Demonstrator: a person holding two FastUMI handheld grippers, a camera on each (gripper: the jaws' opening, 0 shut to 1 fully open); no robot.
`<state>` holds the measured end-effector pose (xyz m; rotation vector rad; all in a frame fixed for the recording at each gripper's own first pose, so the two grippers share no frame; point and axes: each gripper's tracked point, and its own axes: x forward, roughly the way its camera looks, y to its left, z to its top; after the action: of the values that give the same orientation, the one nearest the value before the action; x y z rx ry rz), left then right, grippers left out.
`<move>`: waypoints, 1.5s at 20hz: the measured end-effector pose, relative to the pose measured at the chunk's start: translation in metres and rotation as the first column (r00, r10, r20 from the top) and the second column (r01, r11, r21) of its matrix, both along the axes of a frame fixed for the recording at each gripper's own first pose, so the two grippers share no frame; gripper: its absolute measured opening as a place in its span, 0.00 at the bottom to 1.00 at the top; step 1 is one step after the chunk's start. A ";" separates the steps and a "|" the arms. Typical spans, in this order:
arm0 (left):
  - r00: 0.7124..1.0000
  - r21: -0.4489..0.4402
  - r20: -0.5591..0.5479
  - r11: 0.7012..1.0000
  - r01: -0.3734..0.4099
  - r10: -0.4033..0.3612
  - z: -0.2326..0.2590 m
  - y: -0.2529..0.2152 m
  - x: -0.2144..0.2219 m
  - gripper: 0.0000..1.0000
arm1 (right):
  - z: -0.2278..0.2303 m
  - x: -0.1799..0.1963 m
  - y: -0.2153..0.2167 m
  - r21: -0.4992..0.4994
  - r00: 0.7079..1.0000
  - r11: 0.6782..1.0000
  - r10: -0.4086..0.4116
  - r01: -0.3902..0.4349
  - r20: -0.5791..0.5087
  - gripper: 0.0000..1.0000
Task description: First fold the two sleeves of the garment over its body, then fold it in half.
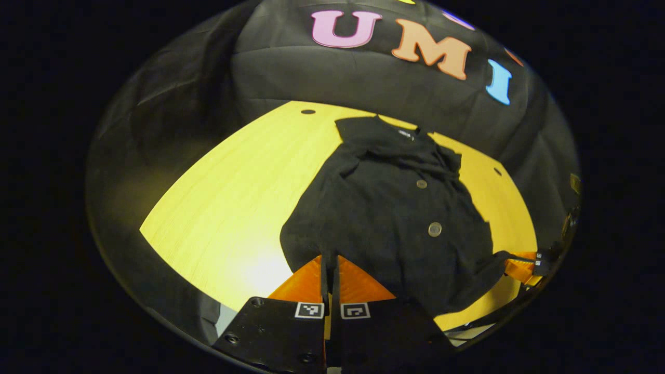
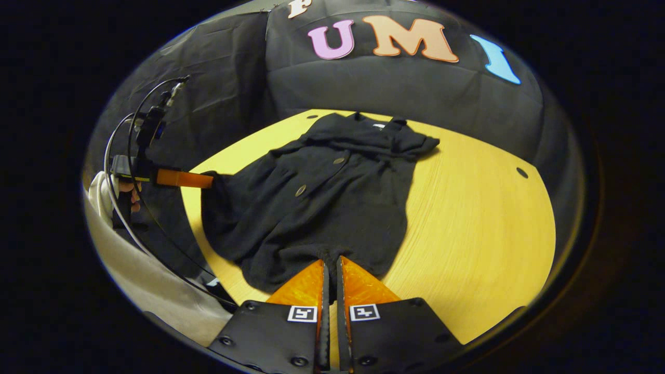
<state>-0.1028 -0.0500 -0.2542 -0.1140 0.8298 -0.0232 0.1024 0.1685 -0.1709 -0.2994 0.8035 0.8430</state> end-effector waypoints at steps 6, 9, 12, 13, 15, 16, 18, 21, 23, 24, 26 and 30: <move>0.993 -0.074 0.117 0.997 0.034 -0.025 0.032 -0.014 0.113 0.00 | 0.039 0.106 0.030 0.071 0.995 0.993 -0.098 0.096 0.026 0.08; 0.982 -0.102 0.183 0.993 0.067 -0.047 0.046 -0.031 0.175 0.00 | 0.066 0.171 0.052 0.107 0.983 0.983 -0.160 0.150 0.091 0.09; 0.969 -0.099 0.240 0.992 0.079 -0.053 0.059 -0.038 0.234 0.00 | 0.075 0.223 0.064 0.105 0.969 0.976 -0.204 0.191 0.141 0.08; 0.962 -0.106 0.270 0.991 0.083 -0.052 0.066 -0.040 0.253 0.00 | 0.076 0.238 0.068 0.106 0.965 0.974 -0.214 0.199 0.151 0.08; 0.945 -0.104 0.325 0.992 0.077 -0.040 0.077 -0.040 0.295 0.00 | 0.073 0.270 0.073 0.103 0.960 0.971 -0.230 0.215 0.161 0.09; 0.943 -0.093 0.332 0.993 0.070 -0.035 0.073 -0.039 0.310 0.00 | 0.071 0.283 0.074 0.105 0.960 0.969 -0.236 0.222 0.153 0.08; 0.943 -0.096 0.333 0.994 0.053 -0.018 0.068 -0.042 0.338 0.00 | 0.064 0.310 0.081 0.124 0.959 0.962 -0.256 0.242 0.117 0.08; 0.944 -0.097 0.330 0.995 0.028 0.006 0.061 -0.045 0.367 0.00 | 0.054 0.346 0.088 0.140 0.959 0.956 -0.272 0.259 0.082 0.08; 0.945 -0.068 0.327 0.998 0.010 0.013 0.055 -0.038 0.379 0.00 | 0.053 0.364 0.091 0.148 0.957 0.953 -0.278 0.264 0.083 0.09; 0.945 -0.060 0.328 0.998 0.003 0.017 0.051 -0.037 0.383 0.00 | 0.054 0.370 0.095 0.162 0.956 0.951 -0.280 0.264 0.085 0.09; 0.949 -0.026 0.313 1.000 -0.009 0.017 0.042 -0.031 0.386 0.00 | 0.051 0.378 0.101 0.177 0.955 0.946 -0.287 0.270 0.079 0.08; 0.937 -0.016 0.346 0.999 -0.039 0.042 0.062 -0.020 0.381 0.75 | 0.058 0.370 0.096 0.168 0.962 0.960 -0.246 0.225 0.119 0.81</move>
<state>0.2778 -0.0699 -0.1920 -0.1311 0.4736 -0.0074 0.4729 0.2650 -0.1132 -0.1206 0.6256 0.6469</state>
